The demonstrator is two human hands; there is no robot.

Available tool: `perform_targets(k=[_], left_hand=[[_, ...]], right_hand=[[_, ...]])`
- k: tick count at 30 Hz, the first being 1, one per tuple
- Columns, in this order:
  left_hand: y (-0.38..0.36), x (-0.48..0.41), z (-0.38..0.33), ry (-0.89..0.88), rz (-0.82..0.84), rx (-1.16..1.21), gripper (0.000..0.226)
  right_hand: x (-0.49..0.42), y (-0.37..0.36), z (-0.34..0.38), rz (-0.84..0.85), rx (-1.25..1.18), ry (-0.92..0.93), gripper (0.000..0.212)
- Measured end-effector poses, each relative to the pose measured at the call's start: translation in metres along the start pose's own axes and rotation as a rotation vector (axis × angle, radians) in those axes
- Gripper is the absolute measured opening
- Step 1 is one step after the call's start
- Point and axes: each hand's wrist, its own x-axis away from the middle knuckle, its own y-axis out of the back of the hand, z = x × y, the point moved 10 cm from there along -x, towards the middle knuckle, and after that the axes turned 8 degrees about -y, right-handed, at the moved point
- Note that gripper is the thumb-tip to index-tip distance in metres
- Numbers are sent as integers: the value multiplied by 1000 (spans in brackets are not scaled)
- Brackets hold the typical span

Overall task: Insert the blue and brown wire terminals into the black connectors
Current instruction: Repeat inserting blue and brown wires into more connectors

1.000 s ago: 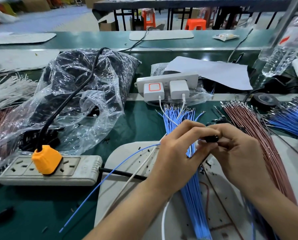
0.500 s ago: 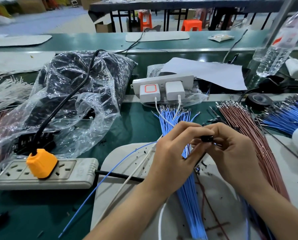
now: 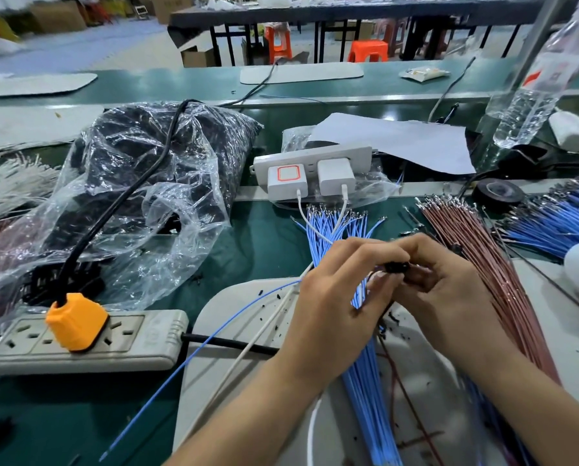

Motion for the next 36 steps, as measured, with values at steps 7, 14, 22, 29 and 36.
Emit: perform_targets(k=[7, 14, 22, 29, 36], left_hand=[[4, 0, 3, -4, -20, -83, 16], [5, -1, 6, 42, -12, -119, 25], [5, -3, 7, 90, -5, -106, 19], [6, -3, 8, 82, -2, -128, 14], [5, 1, 25, 218, -12, 108, 21]], right_hand=[[0, 6, 0, 18, -371, -99, 12], [0, 7, 1, 5, -356, -95, 9], [2, 6, 12, -5, -281, -31, 18], [2, 0, 15, 59, -262, -17, 16], [-2, -8, -3, 162, -380, -138, 15]])
